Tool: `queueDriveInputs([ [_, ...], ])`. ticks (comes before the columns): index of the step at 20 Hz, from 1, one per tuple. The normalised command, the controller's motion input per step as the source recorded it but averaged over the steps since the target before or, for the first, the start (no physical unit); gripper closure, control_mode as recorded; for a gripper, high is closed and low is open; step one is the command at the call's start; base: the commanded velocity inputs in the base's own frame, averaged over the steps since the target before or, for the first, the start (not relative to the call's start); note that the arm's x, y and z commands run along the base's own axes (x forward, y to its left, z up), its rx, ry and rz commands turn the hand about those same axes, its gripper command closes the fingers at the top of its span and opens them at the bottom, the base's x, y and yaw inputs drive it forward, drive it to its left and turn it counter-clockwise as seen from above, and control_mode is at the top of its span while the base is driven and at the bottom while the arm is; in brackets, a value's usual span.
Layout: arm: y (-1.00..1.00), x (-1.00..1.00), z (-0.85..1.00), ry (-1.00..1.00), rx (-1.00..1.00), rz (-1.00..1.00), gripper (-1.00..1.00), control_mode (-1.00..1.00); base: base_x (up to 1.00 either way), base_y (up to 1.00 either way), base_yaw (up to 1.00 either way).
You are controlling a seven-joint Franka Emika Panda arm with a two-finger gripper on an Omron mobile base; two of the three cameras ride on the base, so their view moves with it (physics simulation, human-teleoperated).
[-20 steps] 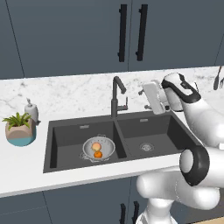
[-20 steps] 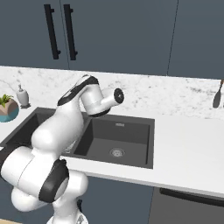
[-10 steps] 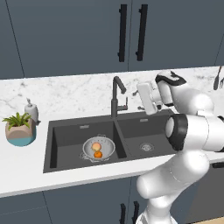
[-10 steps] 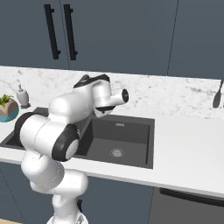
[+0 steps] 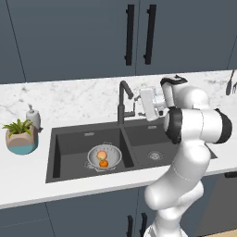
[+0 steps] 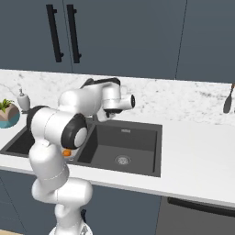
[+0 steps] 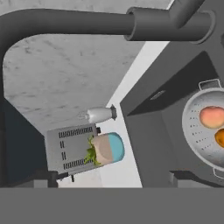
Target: Put the colander in the sink, put the tangerine, peach in the colander, and turn on the sink faucet and pour water over the colander.
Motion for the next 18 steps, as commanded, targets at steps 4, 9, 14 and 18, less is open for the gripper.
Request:
queueDriveInputs([
  [4,0.21,0.25,0.00,0.00,0.07,0.10,-1.00,-1.00,0.00,0.00,0.00],
  [9,0.18,0.25,0.00,0.00,0.07,0.09,-1.00,-1.00,0.00,0.00,0.00],
  [14,0.20,0.19,0.00,0.00,0.05,0.09,-1.00,-1.00,0.00,0.00,0.00],
  [18,0.21,0.14,0.00,0.00,0.05,0.09,-1.00,-1.00,0.00,0.00,0.00],
])
